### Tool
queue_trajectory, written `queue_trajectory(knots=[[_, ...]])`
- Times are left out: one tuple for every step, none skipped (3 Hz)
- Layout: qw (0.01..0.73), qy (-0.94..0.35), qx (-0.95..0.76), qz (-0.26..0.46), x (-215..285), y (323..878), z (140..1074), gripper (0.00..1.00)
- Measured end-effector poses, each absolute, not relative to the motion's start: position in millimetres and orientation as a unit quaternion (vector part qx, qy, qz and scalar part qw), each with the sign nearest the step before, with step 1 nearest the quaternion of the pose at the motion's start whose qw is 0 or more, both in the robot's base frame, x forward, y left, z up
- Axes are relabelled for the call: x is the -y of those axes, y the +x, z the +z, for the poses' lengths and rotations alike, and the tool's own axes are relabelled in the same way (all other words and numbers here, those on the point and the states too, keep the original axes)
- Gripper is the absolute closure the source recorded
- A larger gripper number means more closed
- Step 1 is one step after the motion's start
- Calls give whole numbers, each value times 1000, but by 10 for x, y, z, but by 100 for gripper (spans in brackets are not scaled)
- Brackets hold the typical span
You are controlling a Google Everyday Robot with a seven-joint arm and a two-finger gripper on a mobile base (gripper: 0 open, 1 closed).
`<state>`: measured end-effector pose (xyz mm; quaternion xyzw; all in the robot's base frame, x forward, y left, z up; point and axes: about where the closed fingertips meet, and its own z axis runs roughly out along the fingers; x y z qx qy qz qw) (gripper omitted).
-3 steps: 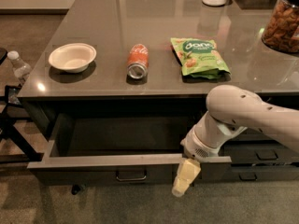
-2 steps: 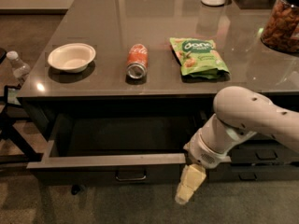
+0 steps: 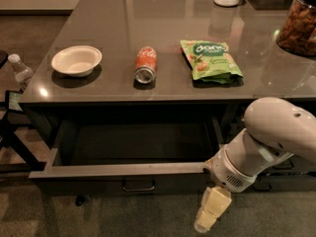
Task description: Open top drawer
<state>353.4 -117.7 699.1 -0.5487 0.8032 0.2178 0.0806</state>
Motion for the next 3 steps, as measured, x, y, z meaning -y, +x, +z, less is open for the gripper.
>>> queue_trajectory(knots=[[91,-551,-802,210,1134,3637,7017,0],[99,-557,-799,201,1069,3866,7007,0],[92,-555,-804,195,1048,4011,6871,0]])
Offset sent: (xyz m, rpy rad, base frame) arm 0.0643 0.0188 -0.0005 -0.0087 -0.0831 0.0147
